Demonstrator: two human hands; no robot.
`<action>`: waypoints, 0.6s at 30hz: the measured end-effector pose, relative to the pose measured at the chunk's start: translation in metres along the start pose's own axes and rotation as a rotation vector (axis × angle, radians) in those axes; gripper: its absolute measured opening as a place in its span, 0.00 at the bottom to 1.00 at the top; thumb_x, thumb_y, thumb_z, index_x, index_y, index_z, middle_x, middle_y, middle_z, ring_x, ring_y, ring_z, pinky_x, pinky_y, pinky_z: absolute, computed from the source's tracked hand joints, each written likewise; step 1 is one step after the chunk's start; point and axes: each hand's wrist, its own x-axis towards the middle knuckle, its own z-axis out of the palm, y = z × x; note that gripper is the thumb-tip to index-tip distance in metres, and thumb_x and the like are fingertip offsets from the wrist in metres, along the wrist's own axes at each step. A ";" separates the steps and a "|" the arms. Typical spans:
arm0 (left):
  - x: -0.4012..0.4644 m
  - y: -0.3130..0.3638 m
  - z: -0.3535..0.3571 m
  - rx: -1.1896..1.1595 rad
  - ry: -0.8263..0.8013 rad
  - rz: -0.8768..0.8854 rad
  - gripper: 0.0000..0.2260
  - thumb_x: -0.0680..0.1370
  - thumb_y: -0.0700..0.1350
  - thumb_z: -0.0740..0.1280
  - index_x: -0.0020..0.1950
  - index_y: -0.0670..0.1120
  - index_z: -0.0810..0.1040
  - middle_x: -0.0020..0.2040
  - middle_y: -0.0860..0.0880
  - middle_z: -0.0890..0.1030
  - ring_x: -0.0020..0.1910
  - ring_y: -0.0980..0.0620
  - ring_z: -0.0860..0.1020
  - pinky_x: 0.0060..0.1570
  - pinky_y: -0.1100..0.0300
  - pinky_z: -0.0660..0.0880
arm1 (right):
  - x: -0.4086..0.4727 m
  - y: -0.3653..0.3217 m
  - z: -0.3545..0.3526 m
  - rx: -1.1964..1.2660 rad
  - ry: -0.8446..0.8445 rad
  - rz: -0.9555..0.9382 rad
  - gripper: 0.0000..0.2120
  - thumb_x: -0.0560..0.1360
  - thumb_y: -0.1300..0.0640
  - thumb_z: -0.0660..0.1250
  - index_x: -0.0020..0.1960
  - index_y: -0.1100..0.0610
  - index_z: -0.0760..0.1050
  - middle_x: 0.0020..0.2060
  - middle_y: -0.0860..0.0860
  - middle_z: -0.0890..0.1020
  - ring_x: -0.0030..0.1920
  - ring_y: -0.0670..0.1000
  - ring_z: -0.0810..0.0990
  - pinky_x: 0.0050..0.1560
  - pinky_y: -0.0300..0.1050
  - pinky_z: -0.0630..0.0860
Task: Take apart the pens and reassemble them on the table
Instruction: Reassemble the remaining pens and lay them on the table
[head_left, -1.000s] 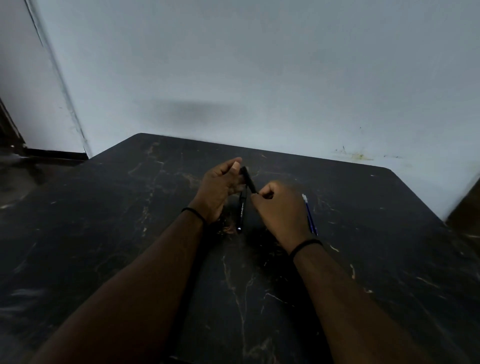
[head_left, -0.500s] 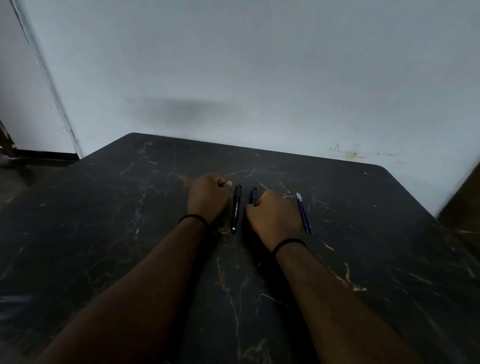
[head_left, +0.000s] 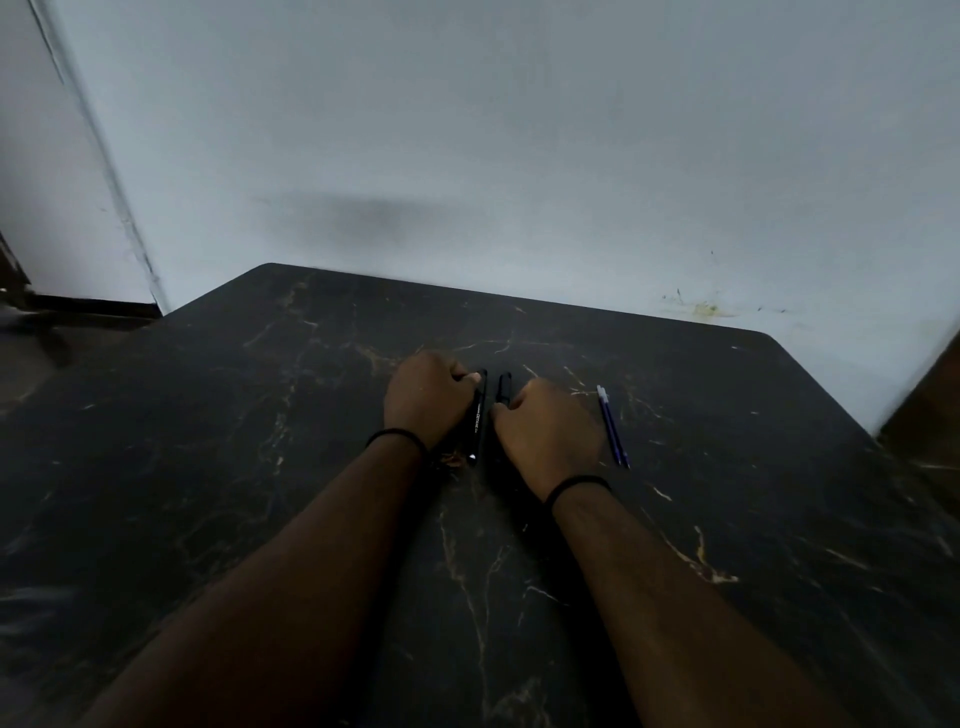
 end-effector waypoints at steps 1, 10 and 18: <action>0.000 0.000 0.000 -0.003 0.002 -0.001 0.15 0.75 0.49 0.68 0.33 0.41 0.79 0.31 0.45 0.81 0.33 0.48 0.79 0.34 0.59 0.73 | 0.000 -0.001 0.000 -0.003 0.003 0.000 0.18 0.73 0.42 0.63 0.41 0.57 0.78 0.34 0.51 0.81 0.38 0.54 0.82 0.37 0.43 0.71; 0.002 -0.001 0.001 0.004 -0.008 -0.005 0.16 0.76 0.50 0.68 0.33 0.41 0.79 0.31 0.44 0.80 0.32 0.47 0.79 0.34 0.58 0.73 | 0.000 -0.005 0.003 0.011 0.018 0.015 0.18 0.72 0.41 0.64 0.42 0.57 0.78 0.36 0.52 0.82 0.39 0.55 0.82 0.37 0.43 0.69; 0.001 -0.003 0.002 -0.014 0.003 -0.001 0.17 0.77 0.50 0.67 0.34 0.39 0.78 0.32 0.43 0.81 0.33 0.45 0.79 0.36 0.56 0.76 | -0.004 -0.005 0.001 0.030 0.023 0.011 0.18 0.73 0.40 0.63 0.43 0.55 0.77 0.37 0.52 0.82 0.39 0.55 0.81 0.38 0.44 0.70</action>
